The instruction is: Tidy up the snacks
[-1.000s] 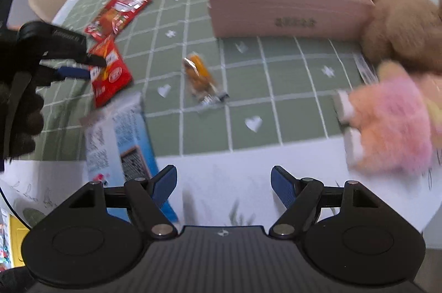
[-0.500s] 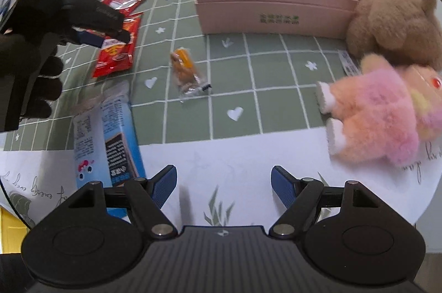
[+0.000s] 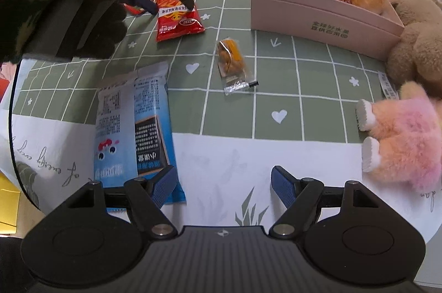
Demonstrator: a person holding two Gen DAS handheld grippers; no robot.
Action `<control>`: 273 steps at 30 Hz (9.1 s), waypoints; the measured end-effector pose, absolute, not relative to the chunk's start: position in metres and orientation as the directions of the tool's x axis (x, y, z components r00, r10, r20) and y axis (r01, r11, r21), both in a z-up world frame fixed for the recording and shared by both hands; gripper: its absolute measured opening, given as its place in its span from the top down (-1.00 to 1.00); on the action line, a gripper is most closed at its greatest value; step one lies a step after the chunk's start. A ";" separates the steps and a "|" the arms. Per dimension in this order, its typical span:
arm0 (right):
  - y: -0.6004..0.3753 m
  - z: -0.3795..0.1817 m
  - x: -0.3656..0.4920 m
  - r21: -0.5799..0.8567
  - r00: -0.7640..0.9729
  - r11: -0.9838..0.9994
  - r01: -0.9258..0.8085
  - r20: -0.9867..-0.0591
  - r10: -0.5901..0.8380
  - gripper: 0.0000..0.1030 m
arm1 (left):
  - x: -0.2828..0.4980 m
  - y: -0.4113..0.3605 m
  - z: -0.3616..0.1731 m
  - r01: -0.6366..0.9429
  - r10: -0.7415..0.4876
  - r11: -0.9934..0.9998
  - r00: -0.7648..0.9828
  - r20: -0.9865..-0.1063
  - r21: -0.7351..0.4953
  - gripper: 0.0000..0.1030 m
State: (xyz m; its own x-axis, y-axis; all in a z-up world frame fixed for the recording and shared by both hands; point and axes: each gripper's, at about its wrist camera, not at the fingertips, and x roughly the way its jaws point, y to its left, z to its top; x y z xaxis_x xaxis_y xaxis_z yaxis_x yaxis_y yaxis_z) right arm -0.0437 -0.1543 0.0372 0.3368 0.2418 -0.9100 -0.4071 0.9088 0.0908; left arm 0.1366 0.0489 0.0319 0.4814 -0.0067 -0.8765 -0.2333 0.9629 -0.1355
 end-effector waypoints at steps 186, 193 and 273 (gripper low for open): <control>-0.224 0.073 0.008 0.150 0.460 0.957 -0.250 -0.851 0.253 0.66 | 0.021 -0.007 0.082 0.450 -0.416 0.867 0.415 -0.809 -0.215 -0.01; -0.262 0.231 0.035 0.207 0.716 0.932 -0.297 -0.597 0.361 0.66 | 0.052 -0.002 0.224 0.490 -0.525 0.843 0.663 -0.534 -0.220 -0.04; 0.055 0.043 0.133 0.283 0.129 0.677 -0.679 -0.863 0.489 -0.72 | -0.091 0.186 0.041 -0.287 -0.299 0.748 0.658 -0.690 -0.598 0.28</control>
State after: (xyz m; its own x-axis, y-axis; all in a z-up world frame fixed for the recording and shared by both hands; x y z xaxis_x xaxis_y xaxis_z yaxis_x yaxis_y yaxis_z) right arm 0.1328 0.0553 0.0425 0.1288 0.4889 -0.8628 -0.6792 0.6774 0.2825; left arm -0.0913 0.1861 0.0409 0.6585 -0.2995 -0.6905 -0.2869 0.7483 -0.5982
